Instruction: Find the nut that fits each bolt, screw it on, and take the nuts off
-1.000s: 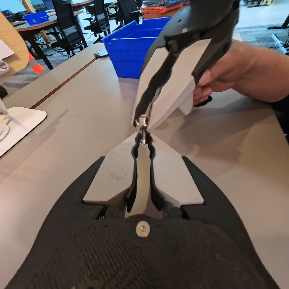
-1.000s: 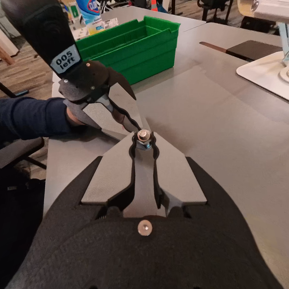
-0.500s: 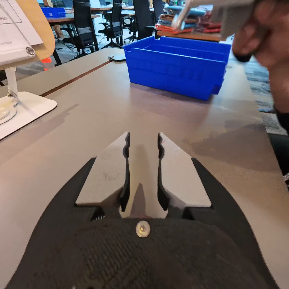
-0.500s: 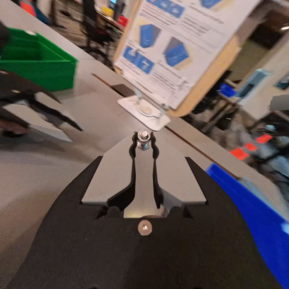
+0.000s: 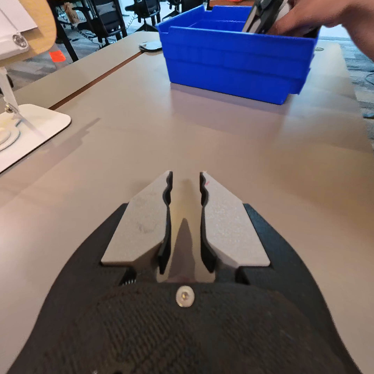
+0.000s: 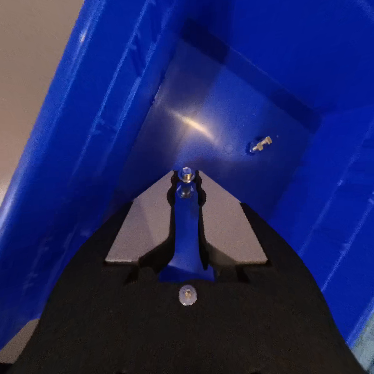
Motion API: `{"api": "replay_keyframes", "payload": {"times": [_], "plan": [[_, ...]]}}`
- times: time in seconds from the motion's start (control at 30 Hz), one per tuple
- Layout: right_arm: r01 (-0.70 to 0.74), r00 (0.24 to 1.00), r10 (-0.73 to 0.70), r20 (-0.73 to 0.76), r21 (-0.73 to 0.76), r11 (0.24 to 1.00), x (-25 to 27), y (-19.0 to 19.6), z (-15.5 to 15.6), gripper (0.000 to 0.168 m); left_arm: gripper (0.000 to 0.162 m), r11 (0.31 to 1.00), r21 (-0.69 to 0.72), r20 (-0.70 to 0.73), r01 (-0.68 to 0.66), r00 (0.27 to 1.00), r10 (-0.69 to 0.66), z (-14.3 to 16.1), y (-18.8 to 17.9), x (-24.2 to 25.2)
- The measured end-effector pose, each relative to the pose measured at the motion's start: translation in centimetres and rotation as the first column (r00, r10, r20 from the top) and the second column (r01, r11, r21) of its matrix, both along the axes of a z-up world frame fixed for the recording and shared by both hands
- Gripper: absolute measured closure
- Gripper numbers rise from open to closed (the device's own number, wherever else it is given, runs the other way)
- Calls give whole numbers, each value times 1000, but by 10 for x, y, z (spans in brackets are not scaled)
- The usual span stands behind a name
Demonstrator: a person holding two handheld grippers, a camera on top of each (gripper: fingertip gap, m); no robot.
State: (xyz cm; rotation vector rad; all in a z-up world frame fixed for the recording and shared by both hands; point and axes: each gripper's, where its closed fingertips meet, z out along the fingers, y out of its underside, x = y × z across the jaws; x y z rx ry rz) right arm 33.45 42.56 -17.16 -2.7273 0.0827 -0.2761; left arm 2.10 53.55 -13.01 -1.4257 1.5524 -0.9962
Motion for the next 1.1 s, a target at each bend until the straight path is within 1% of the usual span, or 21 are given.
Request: {"api": "replay_keyframes", "payload": {"times": [0.17, 0.27, 0.33, 0.4, 0.47, 0.5, 0.57, 0.6, 0.63, 0.67, 0.73, 0.77, 0.83, 0.87, 0.9, 0.97, 1.03, 1.1], "plan": [[3, 999, -5, 34, 56, 998, 18, 15, 3, 154, 139, 1000, 2, -12, -30, 999, 30, -3, 8, -2], [8, 1000, -10, 24, 76, 997, 19, 15, 5, 153, 139, 999, 14, -21, -35, 999, 35, -4, 9, -2], [20, 998, -27, 61, 114, 993, 23, 12, 18, 152, 139, 999, 12, -26, -38, 999, 38, -5, 10, -2], [23, 995, -43, 91, 215, 976, 17, 10, 47, 149, 139, 999, 13, -30, -37, 999, 38, -6, 10, -2], [-17, 997, -16, 79, 393, 919, -11, 13, 93, 143, 139, 999, 20, -35, -33, 999, 34, -6, 9, -1], [-58, 997, 31, 64, 492, 869, -35, 16, 119, 140, 139, 999, 27, -40, -31, 999, 32, -7, 9, -1], [-183, 977, 212, 37, 662, 727, -102, 23, 162, 136, 139, 999, 47, -55, -26, 998, 28, -9, 7, 0], [-247, 943, 334, 17, 709, 661, -141, 24, 173, 131, 139, 998, 58, -61, -24, 998, 27, -10, 7, 0], [-293, 892, 452, -29, 725, 624, -178, 24, 172, 130, 139, 998, 67, -67, -22, 997, 26, -11, 6, 0], [-317, 837, 540, -87, 728, 608, -210, 26, 165, 127, 139, 997, 74, -71, -21, 997, 26, -11, 6, 0], [-360, 752, 639, -159, 713, 601, -253, 37, 137, 123, 139, 996, 82, -72, -20, 997, 25, -11, 5, 0], [-381, 744, 650, -156, 699, 605, -263, 48, 119, 124, 139, 997, 81, -71, -19, 997, 25, -11, 5, 0], [-398, 776, 621, -113, 675, 621, -266, 72, 87, 125, 138, 998, 62, -66, -19, 998, 23, -9, 3, -1], [-395, 784, 613, -100, 682, 616, -267, 81, 78, 128, 138, 999, 36, -64, -25, 998, 27, -7, 1, -2], [-383, 792, 604, -90, 696, 607, -267, 89, 73, 130, 137, 1000, -6, -57, -29, 998, 29, -2, -3, -4], [-374, 805, 590, -64, 717, 589, -265, 99, 68, 132, 136, 997, -71, -11, -10, 1000, 9, 19, -15, -12], [-388, 793, 607, -57, 721, 575, -267, 99, 67, 132, 136, 999, -43, 21, -30, 999, 31, 44, -16, -29], [-408, 791, 611, -41, 708, 576, -266, 97, 61, 133, 138, 997, -22, 27, -74, 997, 74, 67, -8, -55]]}}
